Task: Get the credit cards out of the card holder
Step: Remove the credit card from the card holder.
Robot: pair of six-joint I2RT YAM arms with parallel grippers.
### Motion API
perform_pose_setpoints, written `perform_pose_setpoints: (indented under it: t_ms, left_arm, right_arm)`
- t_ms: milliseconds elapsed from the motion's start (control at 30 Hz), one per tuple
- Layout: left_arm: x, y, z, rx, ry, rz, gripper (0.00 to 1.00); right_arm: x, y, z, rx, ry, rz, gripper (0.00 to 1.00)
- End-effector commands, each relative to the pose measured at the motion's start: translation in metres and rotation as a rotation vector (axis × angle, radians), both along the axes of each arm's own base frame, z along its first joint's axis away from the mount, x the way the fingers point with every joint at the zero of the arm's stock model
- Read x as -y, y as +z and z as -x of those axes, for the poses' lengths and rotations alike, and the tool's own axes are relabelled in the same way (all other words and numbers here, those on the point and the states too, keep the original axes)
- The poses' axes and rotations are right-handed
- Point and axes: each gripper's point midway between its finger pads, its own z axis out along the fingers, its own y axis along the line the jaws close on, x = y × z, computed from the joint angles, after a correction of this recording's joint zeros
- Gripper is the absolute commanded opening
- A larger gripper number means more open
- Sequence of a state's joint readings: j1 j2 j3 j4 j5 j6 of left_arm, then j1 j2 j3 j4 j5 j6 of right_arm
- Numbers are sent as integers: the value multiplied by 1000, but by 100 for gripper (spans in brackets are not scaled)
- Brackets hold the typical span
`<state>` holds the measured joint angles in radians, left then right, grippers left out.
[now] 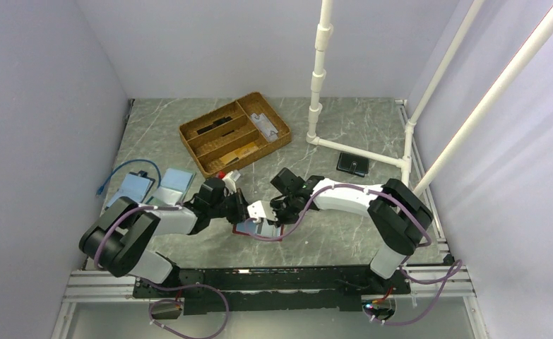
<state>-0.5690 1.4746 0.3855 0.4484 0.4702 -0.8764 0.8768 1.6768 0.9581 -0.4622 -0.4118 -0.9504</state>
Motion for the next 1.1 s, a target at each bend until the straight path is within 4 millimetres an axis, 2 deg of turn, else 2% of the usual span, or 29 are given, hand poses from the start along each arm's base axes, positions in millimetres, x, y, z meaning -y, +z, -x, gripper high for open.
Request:
perform_pose_setpoints:
  t_ms: [0, 100, 267, 400, 533, 733, 1067]
  left_arm:
    - [-10, -1, 4, 21, 12, -49, 0]
    - [-11, 0, 5, 17, 8, -50, 0]
    - [-16, -5, 6, -8, 18, -76, 0]
    - [-13, -3, 7, -14, 11, -52, 0]
    - [-11, -1, 6, -20, 8, -29, 0]
    - [-23, -5, 8, -34, 34, -13, 0]
    - [-50, -10, 14, -58, 87, -44, 0]
  right_arm:
    - [-13, 32, 6, -10, 76, -125, 0]
    - [-17, 36, 10, -35, 82, -145, 0]
    - [-19, 29, 2, -11, 37, -128, 0]
    - [-30, 31, 8, -47, 27, -169, 0]
    - [-37, 14, 14, -47, 32, -120, 0]
    - [-27, -8, 11, -47, 17, -23, 0]
    - [-15, -21, 17, -73, 46, 43, 0]
